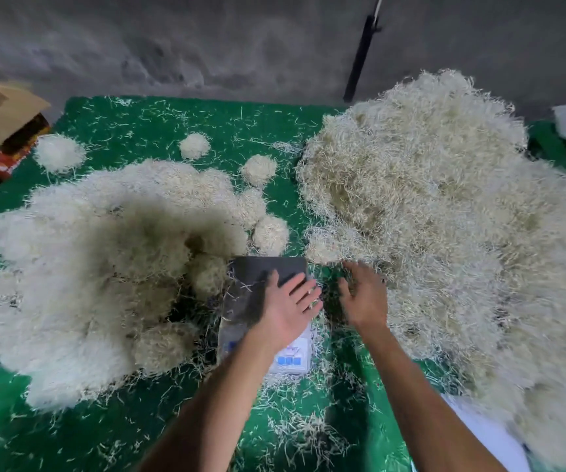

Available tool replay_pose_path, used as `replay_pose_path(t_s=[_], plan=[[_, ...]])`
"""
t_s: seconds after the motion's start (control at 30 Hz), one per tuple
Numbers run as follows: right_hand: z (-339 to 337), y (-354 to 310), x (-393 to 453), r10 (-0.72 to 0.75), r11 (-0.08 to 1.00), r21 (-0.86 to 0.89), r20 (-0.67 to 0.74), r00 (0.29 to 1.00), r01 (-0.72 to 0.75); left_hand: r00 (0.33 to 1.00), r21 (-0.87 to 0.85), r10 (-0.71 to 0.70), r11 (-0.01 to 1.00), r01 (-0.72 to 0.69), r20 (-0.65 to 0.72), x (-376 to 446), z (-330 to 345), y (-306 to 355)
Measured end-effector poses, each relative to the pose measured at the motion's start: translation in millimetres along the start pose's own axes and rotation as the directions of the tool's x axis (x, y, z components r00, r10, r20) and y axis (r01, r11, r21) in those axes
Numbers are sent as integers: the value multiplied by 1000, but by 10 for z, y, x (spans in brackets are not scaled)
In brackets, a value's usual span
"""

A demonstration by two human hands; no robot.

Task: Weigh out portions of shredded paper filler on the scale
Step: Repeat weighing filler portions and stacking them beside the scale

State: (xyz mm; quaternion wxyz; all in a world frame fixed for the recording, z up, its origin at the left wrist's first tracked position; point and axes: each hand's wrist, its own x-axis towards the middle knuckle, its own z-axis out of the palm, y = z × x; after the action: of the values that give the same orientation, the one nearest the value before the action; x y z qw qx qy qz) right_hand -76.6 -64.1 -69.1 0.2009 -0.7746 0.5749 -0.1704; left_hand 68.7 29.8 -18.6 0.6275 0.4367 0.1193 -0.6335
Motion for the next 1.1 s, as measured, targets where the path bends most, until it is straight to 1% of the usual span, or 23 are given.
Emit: replay_pose_path(t_s=[0.07,0.1,0.2,0.27,0.3,0.33,0.4,0.43,0.47,0.5,0.53,0.57,0.63,0.67,0.7,0.73,0.77,0.83,0.87,0.93,1.0,1.07,1.1], plan=[[-7,310,105,57,961,-276,137,989,-17,1000,54,-14,998,12,26,181,185,-80],[4,434,121,112,940,-339,215,970,-33,999,82,-18,997,14,46,286,275,-113],[193,746,-32,150,939,-344,347,926,-23,987,223,29,973,-65,159,644,561,-166],[276,891,-126,119,967,-250,278,953,-48,965,394,148,891,-225,218,887,761,-172],[270,939,-123,148,983,-141,212,966,-120,943,529,242,783,-328,226,1027,844,-183],[240,968,-86,209,977,14,162,964,-214,903,674,363,611,-416,228,1172,898,-184],[62,970,41,342,853,372,134,930,-367,802,877,502,159,-454,324,1483,895,-214],[-46,969,117,398,739,529,155,904,-416,778,909,489,-87,-407,395,1592,864,-255],[-151,972,193,432,647,620,183,883,-444,791,897,430,-287,-336,434,1680,805,-316],[-271,954,263,448,603,653,198,872,-458,828,886,378,-377,-270,413,1724,760,-389],[-370,943,318,442,572,683,209,872,-454,853,900,358,-357,-250,379,1734,743,-487],[-435,930,371,425,492,749,238,873,-443,883,947,350,-186,-262,314,1679,776,-585],[-522,809,419,311,125,903,358,881,-411,933,867,306,395,-305,189,1458,897,-771],[-551,725,428,274,-54,926,374,886,-374,960,749,233,606,-268,155,1346,952,-878],[-544,676,439,295,-181,926,374,879,-333,978,658,152,724,-207,141,1233,988,-981],[-506,665,436,362,-229,922,378,852,-311,986,627,84,763,-155,142,1110,1003,-1086],[-483,655,411,422,-238,926,369,828,-292,988,653,70,744,-142,136,1009,993,-1180],[-496,662,329,444,-132,938,345,827,-320,989,731,121,666,-147,89,889,957,-1267],[-526,659,260,406,-4,941,310,860,-338,988,760,142,635,-139,62,848,944,-1234],[-581,672,138,263,418,871,158,952,-260,972,808,213,552,-207,103,817,997,-1097],[-665,649,48,74,800,592,66,995,-99,930,872,326,389,-296,170,733,1132,-845],[-775,658,10,-79,954,295,89,993,49,906,846,326,369,-384,269,564,1340,-571],[-836,691,22,-120,979,177,89,989,102,912,807,301,441,-392,278,481,1452,-426]])
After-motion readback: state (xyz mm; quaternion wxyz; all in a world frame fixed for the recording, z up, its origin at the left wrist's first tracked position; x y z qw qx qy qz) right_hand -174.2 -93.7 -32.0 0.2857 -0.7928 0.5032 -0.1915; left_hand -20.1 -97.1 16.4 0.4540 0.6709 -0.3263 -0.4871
